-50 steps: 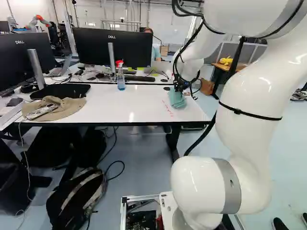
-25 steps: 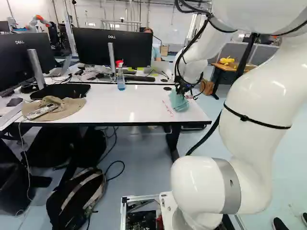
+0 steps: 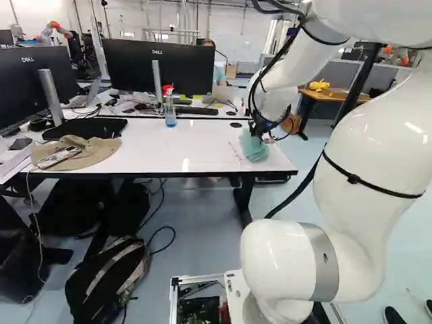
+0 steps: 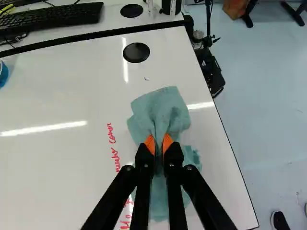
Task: Clean the table with the green towel
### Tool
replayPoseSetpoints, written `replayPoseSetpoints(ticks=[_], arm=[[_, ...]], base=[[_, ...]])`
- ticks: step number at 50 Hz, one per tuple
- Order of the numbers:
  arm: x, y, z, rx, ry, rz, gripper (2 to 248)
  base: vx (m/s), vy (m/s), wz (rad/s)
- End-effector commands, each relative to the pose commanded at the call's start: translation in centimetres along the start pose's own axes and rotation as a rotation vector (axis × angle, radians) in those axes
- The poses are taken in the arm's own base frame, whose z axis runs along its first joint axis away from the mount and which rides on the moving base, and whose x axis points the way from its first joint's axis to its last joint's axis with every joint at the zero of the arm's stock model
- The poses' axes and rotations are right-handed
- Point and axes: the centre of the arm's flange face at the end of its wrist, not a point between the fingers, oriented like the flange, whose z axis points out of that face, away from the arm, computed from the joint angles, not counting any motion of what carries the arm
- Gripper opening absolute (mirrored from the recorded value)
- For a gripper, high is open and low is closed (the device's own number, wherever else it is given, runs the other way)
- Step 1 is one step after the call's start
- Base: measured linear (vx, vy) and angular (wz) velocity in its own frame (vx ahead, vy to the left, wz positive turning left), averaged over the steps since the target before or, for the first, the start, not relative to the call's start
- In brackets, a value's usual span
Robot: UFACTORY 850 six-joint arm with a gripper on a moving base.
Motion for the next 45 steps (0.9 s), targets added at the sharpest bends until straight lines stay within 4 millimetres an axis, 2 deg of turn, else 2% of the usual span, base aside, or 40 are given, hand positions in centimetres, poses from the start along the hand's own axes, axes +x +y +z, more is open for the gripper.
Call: replayPoseSetpoints(ticks=[30, 45], arm=[[-0.3, 0.1, -0.5, -0.001, 0.004, 0.001, 38], [2.0, 0.0, -0.7, 0.000, 0.039, 0.000, 38]], base=[[0.000, 0.000, 0.000], [0.000, 0.000, 0.000]])
